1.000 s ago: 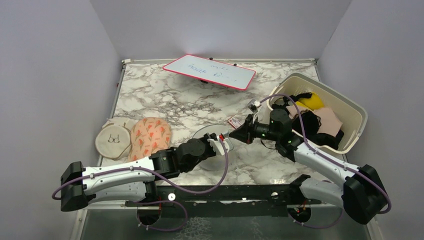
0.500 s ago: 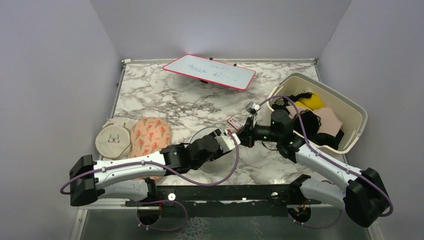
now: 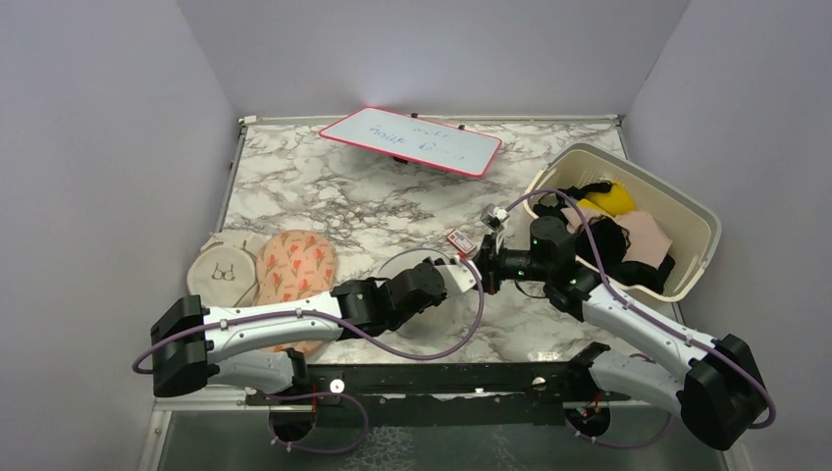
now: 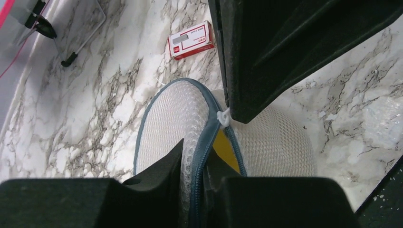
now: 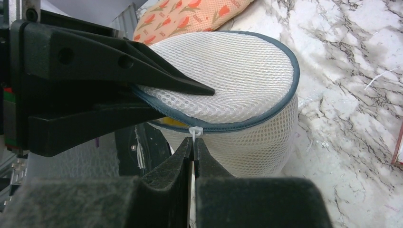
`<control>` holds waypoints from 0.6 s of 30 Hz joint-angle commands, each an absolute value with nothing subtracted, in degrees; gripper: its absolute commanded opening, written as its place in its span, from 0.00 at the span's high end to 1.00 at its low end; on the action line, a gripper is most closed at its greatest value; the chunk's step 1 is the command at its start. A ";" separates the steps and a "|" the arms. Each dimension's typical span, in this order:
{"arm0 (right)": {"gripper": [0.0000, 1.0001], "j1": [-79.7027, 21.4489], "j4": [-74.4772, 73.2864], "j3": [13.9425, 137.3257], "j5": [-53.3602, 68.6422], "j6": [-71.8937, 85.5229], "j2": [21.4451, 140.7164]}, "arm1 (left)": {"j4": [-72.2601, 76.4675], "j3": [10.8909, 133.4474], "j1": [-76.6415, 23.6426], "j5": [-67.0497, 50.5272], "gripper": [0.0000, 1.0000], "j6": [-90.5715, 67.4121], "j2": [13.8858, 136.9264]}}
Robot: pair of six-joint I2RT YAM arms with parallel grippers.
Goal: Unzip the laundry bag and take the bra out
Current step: Unzip the laundry bag at the center of the board.
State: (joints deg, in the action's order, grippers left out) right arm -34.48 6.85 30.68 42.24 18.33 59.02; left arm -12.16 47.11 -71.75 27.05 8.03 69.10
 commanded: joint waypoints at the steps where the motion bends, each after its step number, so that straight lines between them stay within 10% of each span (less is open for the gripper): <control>1: 0.99 -34.98 4.48 33.17 39.72 18.19 58.12 | -9.24 48.56 -71.90 25.00 0.95 9.38 68.07; 18: 0.99 -34.81 0.27 33.85 18.39 26.38 57.78 | -8.31 47.83 -71.92 17.49 1.00 8.17 61.60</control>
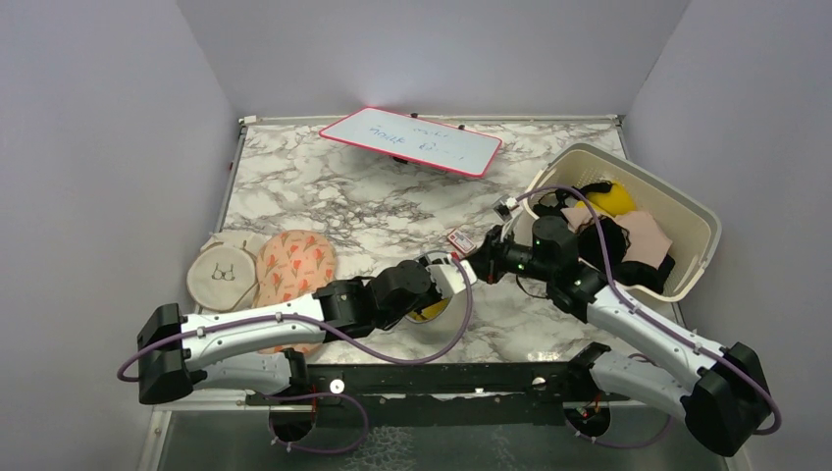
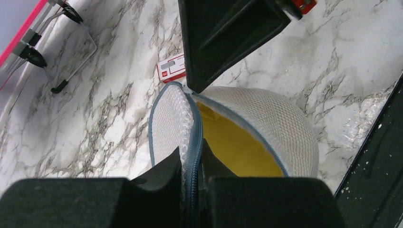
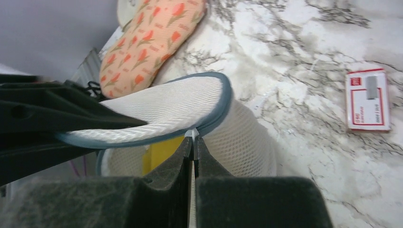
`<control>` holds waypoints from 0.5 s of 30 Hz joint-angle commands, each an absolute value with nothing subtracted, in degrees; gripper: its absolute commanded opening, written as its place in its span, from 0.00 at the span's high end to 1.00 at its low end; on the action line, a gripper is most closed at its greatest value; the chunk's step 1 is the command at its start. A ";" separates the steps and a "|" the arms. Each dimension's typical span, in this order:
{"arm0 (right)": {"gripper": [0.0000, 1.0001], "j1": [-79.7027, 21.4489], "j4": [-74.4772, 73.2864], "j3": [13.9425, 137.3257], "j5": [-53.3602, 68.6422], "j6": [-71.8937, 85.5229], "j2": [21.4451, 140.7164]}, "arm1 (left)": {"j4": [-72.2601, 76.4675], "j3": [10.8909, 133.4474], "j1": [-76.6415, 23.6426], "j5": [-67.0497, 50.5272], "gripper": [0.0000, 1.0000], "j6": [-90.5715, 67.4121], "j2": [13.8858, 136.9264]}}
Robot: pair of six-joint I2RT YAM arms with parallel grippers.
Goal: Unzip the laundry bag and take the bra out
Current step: Unzip the laundry bag at the center of the board.
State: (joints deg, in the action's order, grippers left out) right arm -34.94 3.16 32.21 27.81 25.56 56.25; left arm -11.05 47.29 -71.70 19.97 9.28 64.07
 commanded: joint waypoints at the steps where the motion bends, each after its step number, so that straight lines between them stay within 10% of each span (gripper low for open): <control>1: 0.99 -34.73 -0.45 34.66 17.20 25.60 58.41 | -8.47 47.83 -72.04 17.80 1.00 7.99 61.30; 15: 0.99 -33.22 5.80 38.15 24.59 21.73 66.49 | -8.72 45.69 -71.91 28.76 1.00 6.50 57.09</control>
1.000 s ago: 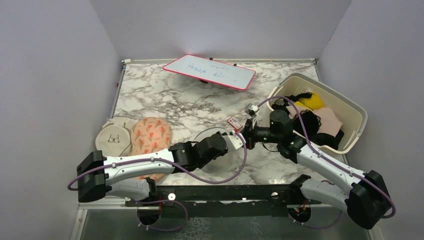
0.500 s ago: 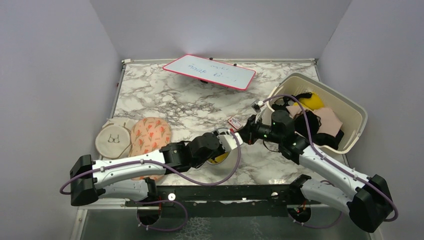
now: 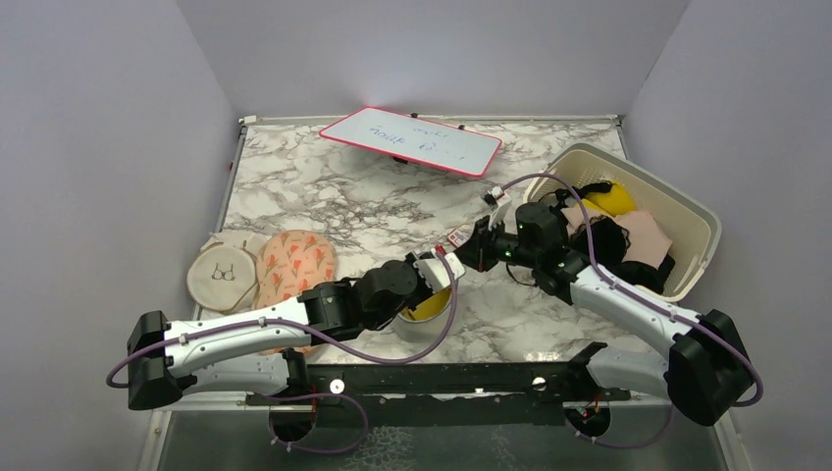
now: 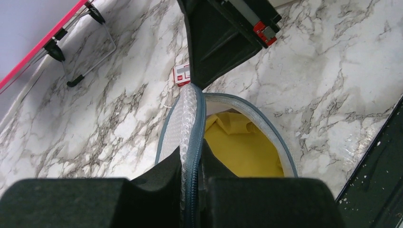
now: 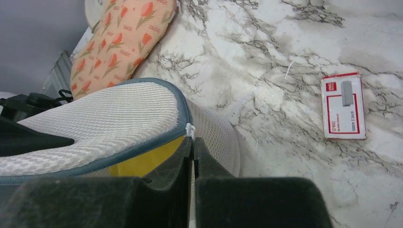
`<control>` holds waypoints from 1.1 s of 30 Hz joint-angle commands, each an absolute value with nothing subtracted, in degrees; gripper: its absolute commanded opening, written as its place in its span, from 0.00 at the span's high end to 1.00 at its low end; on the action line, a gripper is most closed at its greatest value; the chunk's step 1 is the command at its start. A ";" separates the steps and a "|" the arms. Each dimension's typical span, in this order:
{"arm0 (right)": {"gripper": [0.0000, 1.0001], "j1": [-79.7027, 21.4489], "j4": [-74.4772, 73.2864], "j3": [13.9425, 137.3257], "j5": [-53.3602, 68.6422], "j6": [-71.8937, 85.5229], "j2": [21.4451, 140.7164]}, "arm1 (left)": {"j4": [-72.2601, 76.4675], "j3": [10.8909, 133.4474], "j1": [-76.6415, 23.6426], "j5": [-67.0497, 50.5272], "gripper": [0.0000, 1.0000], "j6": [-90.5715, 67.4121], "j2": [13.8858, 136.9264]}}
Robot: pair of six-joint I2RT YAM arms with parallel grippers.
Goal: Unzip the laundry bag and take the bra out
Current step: Unzip the laundry bag at the center of the board.
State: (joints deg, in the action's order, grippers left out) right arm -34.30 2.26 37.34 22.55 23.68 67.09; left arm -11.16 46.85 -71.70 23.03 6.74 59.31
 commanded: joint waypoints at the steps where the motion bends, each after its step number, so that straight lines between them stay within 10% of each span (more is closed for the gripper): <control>1: 0.99 -33.22 6.68 38.01 26.38 21.15 66.08 | -8.75 44.94 -71.94 29.95 1.00 6.58 57.19; 14: 0.99 -33.22 0.27 39.77 35.80 15.54 61.39 | -12.20 46.36 -71.92 32.53 0.60 1.66 61.18; 33: 0.99 -33.31 -1.11 39.69 37.51 15.47 59.75 | -13.43 51.07 -71.94 33.66 0.39 4.95 66.45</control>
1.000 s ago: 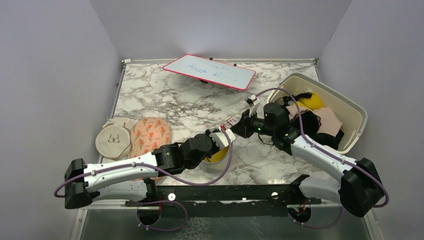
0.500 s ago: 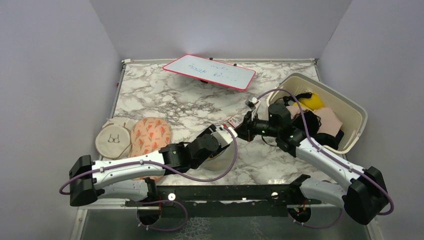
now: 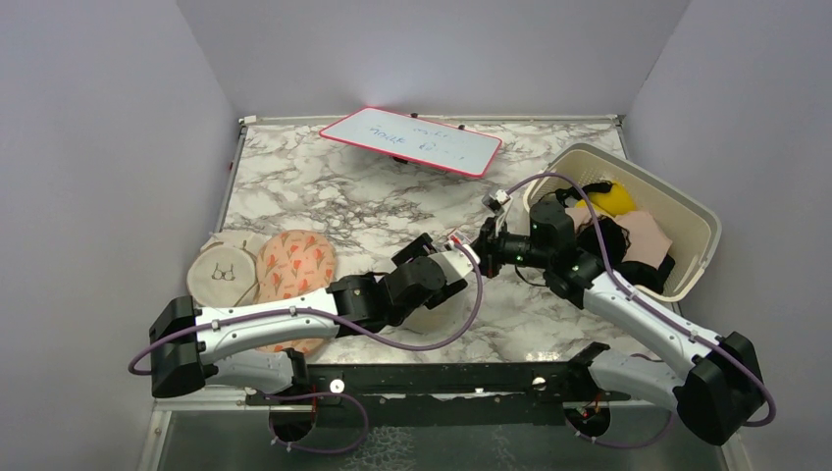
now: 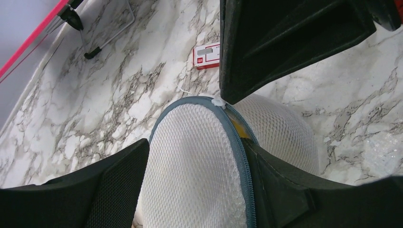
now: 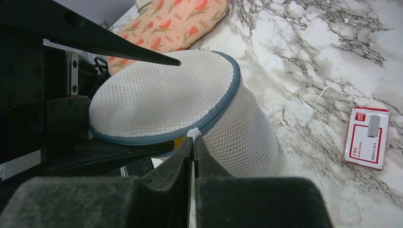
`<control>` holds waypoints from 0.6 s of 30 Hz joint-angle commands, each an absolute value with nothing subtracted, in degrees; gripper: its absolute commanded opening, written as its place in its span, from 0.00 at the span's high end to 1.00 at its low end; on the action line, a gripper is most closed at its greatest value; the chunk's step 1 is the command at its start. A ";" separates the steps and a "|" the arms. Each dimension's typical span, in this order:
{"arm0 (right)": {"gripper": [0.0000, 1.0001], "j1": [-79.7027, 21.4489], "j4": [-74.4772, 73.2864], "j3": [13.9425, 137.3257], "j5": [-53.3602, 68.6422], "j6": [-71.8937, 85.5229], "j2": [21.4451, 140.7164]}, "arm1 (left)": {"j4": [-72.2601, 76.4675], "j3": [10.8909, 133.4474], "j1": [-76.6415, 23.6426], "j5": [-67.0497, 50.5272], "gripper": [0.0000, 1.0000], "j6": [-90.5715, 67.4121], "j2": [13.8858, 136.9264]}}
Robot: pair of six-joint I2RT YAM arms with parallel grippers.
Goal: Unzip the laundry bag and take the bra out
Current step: Unzip the laundry bag at the center of the board.
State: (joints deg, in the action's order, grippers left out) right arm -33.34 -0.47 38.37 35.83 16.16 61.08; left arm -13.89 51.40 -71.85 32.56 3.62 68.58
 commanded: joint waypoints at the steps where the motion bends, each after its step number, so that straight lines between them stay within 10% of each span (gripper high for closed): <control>1: 0.99 -33.30 -1.14 39.66 37.72 15.52 59.78 | -13.27 50.74 -71.99 33.66 0.40 5.31 66.30; 18: 0.99 -33.25 -0.73 38.03 37.16 18.41 58.84 | -13.35 54.49 -71.92 33.37 1.00 8.02 71.18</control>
